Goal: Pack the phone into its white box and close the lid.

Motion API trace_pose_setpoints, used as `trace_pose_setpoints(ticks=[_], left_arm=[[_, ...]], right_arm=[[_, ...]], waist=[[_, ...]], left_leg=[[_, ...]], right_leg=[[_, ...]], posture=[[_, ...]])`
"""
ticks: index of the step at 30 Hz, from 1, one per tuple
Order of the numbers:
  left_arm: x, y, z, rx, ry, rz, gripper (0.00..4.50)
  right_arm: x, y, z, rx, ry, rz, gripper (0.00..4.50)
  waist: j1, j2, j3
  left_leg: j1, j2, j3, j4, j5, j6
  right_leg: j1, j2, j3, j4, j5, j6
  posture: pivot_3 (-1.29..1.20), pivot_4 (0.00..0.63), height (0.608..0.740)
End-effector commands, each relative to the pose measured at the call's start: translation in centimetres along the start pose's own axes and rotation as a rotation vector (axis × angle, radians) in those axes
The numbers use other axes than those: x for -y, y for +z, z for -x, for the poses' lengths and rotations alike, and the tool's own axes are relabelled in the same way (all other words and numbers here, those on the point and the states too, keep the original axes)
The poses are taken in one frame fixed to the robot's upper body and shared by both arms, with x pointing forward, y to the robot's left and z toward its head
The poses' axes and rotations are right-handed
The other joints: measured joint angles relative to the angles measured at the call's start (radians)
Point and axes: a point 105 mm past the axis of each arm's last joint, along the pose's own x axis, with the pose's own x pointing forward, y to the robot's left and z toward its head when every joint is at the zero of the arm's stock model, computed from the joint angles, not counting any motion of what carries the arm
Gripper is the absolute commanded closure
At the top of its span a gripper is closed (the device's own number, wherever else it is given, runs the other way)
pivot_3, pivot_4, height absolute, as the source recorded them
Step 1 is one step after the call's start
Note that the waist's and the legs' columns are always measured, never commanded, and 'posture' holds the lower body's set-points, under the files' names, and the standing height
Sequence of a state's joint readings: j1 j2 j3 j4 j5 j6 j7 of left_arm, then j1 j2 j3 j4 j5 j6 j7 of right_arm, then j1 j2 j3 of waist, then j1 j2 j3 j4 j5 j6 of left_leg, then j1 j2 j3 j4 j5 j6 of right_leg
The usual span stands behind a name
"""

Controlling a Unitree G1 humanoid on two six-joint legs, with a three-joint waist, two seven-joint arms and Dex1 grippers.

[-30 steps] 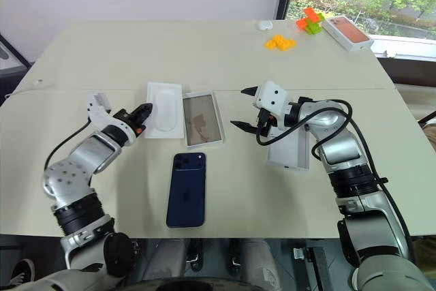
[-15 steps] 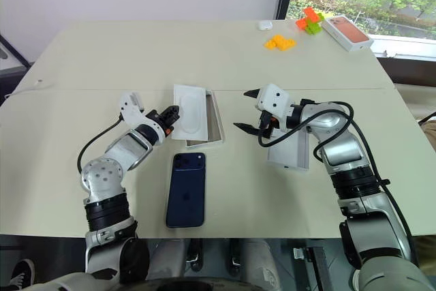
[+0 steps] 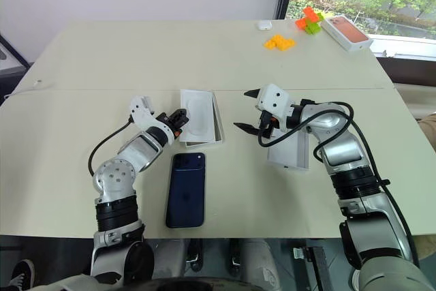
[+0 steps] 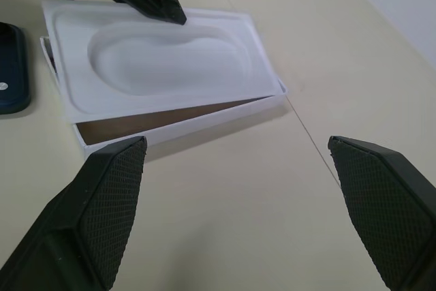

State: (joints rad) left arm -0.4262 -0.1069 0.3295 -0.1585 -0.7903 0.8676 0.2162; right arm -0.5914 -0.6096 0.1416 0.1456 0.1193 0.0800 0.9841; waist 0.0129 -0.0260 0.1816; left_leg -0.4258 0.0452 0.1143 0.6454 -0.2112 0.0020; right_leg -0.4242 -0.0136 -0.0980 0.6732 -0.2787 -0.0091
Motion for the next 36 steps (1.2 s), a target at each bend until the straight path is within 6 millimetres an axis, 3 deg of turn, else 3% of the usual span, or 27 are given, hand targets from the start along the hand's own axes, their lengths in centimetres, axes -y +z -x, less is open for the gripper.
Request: trace_pose_setpoints(ticks=[1,13,16,23,35,36], left_arm=[[0.6,0.6,0.2,0.034,-0.016,-0.020,4.46],[1.1,-0.4,0.2,0.016,-0.026,-0.038,4.46],[1.2,-0.5,0.0,0.011,-0.026,-0.049,3.50],[2.0,-0.2,0.3,0.007,-0.063,-0.097,0.04],[3.3,1.5,2.1,-0.003,-0.167,-0.273,0.04],[3.3,1.6,2.2,0.001,-0.166,-0.287,0.27]], right_arm=[[0.9,1.0,0.6,0.024,-0.038,0.046,0.00],[1.0,1.2,0.4,0.027,-0.037,0.055,0.00],[1.0,1.3,0.4,0.029,-0.038,0.055,0.00],[1.1,1.3,0.4,0.028,-0.041,0.055,0.00],[1.1,1.3,0.1,0.034,-0.040,0.051,0.00],[1.1,1.3,0.1,0.034,-0.039,0.051,0.00]], waist=[[0.000,0.000,0.000],[0.001,0.000,0.000],[0.000,0.000,0.000],[0.000,0.000,0.000],[0.000,0.000,0.000],[0.000,0.000,0.000]], left_leg=[[0.000,0.000,0.000,0.000,0.000,0.000],[0.000,0.000,0.000,0.000,0.000,0.001],[0.000,0.000,0.000,0.000,0.000,0.001],[0.000,0.000,0.000,0.000,-0.001,0.001],[0.000,0.000,0.000,0.000,-0.001,0.001],[0.000,0.000,0.000,0.000,-0.001,0.001]], right_leg=[[0.000,0.000,0.000,0.000,0.000,0.000],[0.000,0.000,0.000,0.000,0.000,0.000],[0.000,0.000,0.000,0.000,0.000,0.001],[0.000,0.000,0.000,-0.001,0.000,0.001],[0.000,0.000,0.000,-0.001,0.000,0.001],[0.000,0.000,0.000,-0.001,0.000,0.001]], posture=[[0.00,0.150,0.737],[0.00,0.150,0.737],[0.00,0.150,0.737],[0.00,0.150,0.737],[0.00,0.150,0.737],[0.00,0.150,0.737]])
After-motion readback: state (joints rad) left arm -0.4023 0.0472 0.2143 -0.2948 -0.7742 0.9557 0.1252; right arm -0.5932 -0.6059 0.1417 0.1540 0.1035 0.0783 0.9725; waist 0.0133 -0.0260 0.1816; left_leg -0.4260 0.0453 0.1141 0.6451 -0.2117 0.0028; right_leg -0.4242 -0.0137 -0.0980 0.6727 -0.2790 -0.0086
